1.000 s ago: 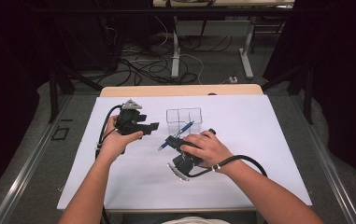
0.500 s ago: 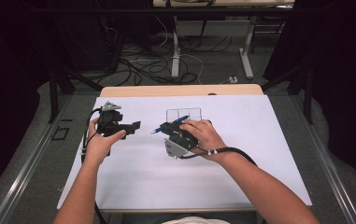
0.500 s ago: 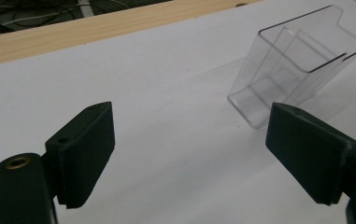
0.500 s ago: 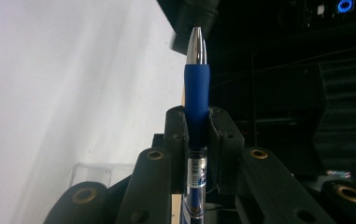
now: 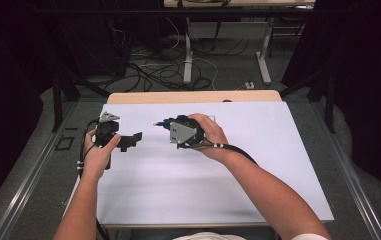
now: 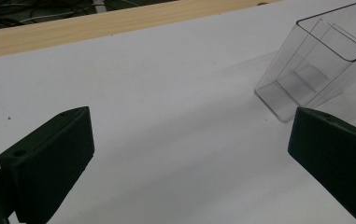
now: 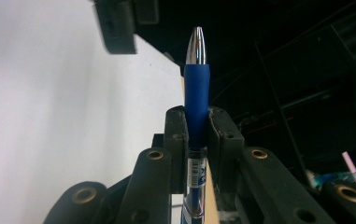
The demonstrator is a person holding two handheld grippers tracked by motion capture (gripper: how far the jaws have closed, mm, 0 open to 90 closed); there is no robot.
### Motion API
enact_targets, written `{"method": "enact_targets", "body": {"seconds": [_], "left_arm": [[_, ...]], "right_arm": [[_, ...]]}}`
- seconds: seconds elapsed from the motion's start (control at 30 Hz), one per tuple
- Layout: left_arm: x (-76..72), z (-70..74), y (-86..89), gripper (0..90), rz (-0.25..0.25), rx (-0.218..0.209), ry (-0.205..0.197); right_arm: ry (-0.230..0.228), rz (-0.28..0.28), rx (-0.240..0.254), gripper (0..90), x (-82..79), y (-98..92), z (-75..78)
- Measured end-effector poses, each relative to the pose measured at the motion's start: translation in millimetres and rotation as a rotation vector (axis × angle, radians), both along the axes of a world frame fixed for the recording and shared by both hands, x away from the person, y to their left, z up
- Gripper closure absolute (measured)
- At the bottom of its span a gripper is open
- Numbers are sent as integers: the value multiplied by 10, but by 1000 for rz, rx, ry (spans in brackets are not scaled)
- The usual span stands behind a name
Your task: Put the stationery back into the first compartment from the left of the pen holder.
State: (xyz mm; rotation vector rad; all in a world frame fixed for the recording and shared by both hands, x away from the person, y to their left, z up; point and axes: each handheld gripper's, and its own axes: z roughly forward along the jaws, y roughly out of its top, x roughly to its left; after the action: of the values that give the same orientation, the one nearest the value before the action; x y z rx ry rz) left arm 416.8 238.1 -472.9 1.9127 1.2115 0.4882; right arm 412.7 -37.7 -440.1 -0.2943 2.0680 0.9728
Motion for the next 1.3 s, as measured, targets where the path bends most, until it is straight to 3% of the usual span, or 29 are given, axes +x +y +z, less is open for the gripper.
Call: {"method": "enact_targets", "body": {"seconds": [0.23, 0.67, 0.8, 0.83, 1.1, 1.3], "left_arm": [[-9, -9, 9, 1, -15, 29, 8], [-6, -32, -6, 1, -15, 26, -4], [-6, -34, -14, 1, -31, 43, 14], [-11, -48, -31, 1, -20, 29, 12], [-4, -57, -31, 1, -22, 45, 11], [0, -57, -35, 1, -36, 51, 23]], "right_arm": [[139, -34, 155, 791, 200, 28, 51], [402, -112, 392, 791, 495, -45, -38], [439, -151, 396, 791, 546, -76, -95], [446, -158, 391, 791, 551, -84, -101], [475, -202, 374, 789, 543, -163, -202], [502, -235, 388, 765, 541, -260, -273]]}}
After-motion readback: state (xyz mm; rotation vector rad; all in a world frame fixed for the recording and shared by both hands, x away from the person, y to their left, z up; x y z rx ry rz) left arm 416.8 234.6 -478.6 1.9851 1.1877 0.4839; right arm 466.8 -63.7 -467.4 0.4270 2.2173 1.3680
